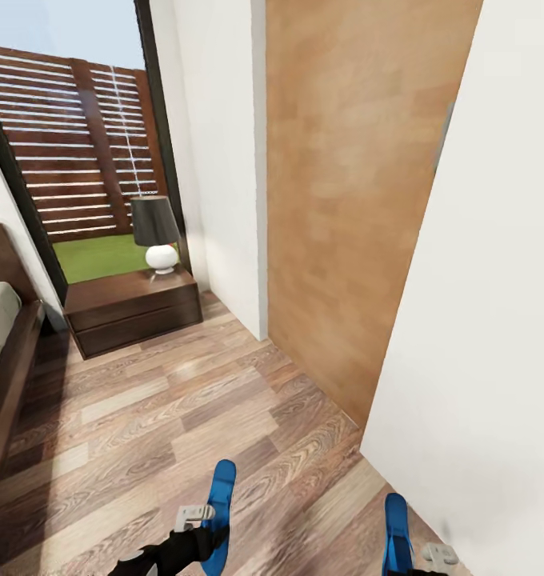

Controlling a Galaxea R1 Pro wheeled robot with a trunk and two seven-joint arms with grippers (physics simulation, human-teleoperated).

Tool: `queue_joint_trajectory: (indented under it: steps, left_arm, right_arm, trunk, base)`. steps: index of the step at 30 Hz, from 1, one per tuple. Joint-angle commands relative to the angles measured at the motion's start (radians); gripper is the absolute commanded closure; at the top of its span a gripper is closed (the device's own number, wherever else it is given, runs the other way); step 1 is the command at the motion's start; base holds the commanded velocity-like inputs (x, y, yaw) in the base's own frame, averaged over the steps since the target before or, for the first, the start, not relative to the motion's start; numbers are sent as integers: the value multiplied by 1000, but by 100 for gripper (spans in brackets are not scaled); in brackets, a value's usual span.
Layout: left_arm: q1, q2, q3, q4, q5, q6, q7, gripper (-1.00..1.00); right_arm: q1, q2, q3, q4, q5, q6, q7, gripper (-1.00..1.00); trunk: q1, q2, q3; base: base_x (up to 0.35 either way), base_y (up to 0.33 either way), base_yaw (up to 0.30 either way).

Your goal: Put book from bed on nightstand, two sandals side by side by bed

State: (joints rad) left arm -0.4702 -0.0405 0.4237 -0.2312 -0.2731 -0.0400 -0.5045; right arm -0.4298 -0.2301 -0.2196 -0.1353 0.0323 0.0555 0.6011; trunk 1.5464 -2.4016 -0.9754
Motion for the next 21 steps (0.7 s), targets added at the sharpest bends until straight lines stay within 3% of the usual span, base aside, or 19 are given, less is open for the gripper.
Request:
queue_joint_trajectory:
  steps: [1, 11, 21]
  left_arm:
    - [-1, 1, 7, 0, -11, -4, -2, 100]
    - [-1, 7, 7, 0, -10, -5, -2, 100]
    - [-1, 7, 7, 0, -9, -4, -2, 100]
  right_arm:
    - [0, 0, -8, -2, 3, 6, 5, 100]
    - [0, 0, -8, -2, 3, 6, 5, 100]
    - [0, 0, -9, -1, 3, 6, 5, 100]
  trunk:
    - [0, 0, -2]
    - [0, 0, -4]
    - [0, 0, -8]
  base:
    - [180, 0, 234]
    - [273, 0, 121]
    - [22, 0, 263]
